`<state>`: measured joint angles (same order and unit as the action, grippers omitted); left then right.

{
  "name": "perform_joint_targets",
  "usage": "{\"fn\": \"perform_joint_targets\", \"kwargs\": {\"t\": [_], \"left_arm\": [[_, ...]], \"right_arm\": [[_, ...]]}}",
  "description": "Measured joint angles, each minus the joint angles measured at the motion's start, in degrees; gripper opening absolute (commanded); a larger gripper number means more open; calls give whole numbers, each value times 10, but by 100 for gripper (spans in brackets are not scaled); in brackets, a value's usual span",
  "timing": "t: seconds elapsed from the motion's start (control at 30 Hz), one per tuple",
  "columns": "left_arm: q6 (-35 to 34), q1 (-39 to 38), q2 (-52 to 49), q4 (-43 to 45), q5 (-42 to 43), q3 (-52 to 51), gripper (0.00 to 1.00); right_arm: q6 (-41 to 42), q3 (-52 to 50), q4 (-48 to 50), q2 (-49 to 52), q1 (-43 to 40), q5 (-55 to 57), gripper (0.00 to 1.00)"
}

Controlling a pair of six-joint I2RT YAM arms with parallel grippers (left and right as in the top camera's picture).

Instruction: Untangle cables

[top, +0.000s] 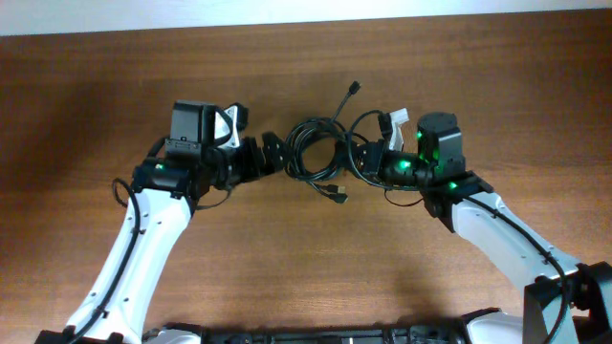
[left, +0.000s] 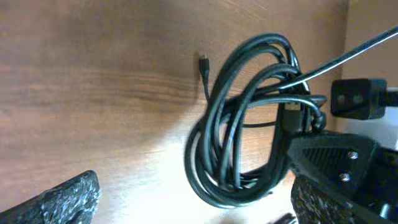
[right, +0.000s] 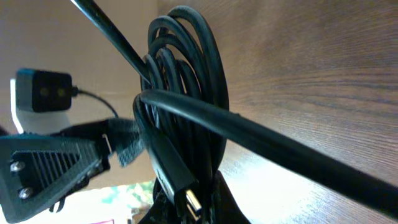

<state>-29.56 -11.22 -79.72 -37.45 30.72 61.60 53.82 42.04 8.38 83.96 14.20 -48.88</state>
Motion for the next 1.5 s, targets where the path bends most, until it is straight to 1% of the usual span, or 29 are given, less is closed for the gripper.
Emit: {"fn": "perform_joint_targets", "kwargs": {"t": [0.03, 0.17, 0.2, 0.27, 0.3, 0.33, 0.37, 0.4, 0.43, 0.47, 0.5, 0.57, 0.6, 0.63, 0.67, 0.73, 0.83, 0.93, 1.07, 1.1, 1.13, 1.2, 1.3, 1.37, 1.4, 1.5], "left_arm": [[-25, -8, 0, 0, -3, 0, 99], [-87, -33, -4, 0, -11, 0, 100], [-100, -41, -9, -1, -13, 0, 97], [-117, -54, -25, -1, -19, 0, 87], [-124, -59, -36, -1, -21, 0, 84], [-131, -61, -47, -1, -23, 0, 75], [-140, -61, -63, 0, -24, 0, 69], [-149, -61, -71, -1, -25, 0, 59], [-157, -61, -82, 1, -28, 0, 42], [-167, -61, -90, 3, -28, 0, 29], [-175, -61, -96, 6, -30, 0, 18], [-184, -61, -102, 15, -31, 0, 3], [-188, -61, -103, 19, -31, 1, 0], [-190, -61, -103, 23, -31, 2, 0], [-190, -62, -103, 25, -33, 2, 0], [-192, -64, -103, 25, -40, 2, 0], [-187, -67, -103, 25, -63, 2, 0], [-149, -58, -108, 26, -108, 2, 0], [-70, -32, -109, 13, -128, 2, 0], [-42, -22, -109, 3, -130, 2, 0], [-17, -15, -109, -3, -130, 2, 0], [37, -3, -109, -17, -127, 2, 0], [120, -1, -109, -47, -123, 2, 0], [166, -2, -109, -64, -123, 2, 0], [183, -2, -109, -70, -125, 2, 0], [222, -2, -109, -89, -142, 2, 0]], "right_arm": [[10, 0, 0, 0, 6, 13, 4], [42, 0, 7, 0, 42, 58, 4], [47, 0, 16, 0, 55, 65, 4], [59, 0, 50, 0, 75, 75, 4], [62, 0, 63, 0, 81, 77, 4], [66, 0, 70, 0, 85, 78, 4], [71, 0, 71, 0, 85, 80, 4], [75, 0, 70, 0, 85, 82, 4], [77, 0, 70, 0, 85, 83, 4], [79, 0, 70, 0, 85, 83, 4], [79, 0, 67, 0, 86, 83, 4], [81, 0, 61, 0, 88, 84, 4], [79, -1, 60, 0, 88, 85, 4], [77, -1, 57, 0, 88, 87, 4], [74, -1, 55, 0, 88, 91, 6], [73, -1, 49, 0, 88, 94, 21], [62, 1, 24, 0, 88, 100, 35], [19, 4, -45, 0, 87, 102, 42], [-54, 3, -128, 0, 87, 90, 51], [-84, 3, -150, 0, 87, 82, 59], [-106, 3, -161, 0, 87, 75, 76], [-155, 3, -167, 0, 87, 46, 85], [-217, 3, -166, 0, 86, 7, 95], [-254, 4, -166, 0, 79, -26, 99], [-271, 4, -165, 0, 77, -33, 99], [-315, 17, -165, 0, 43, -106, 99]]}}
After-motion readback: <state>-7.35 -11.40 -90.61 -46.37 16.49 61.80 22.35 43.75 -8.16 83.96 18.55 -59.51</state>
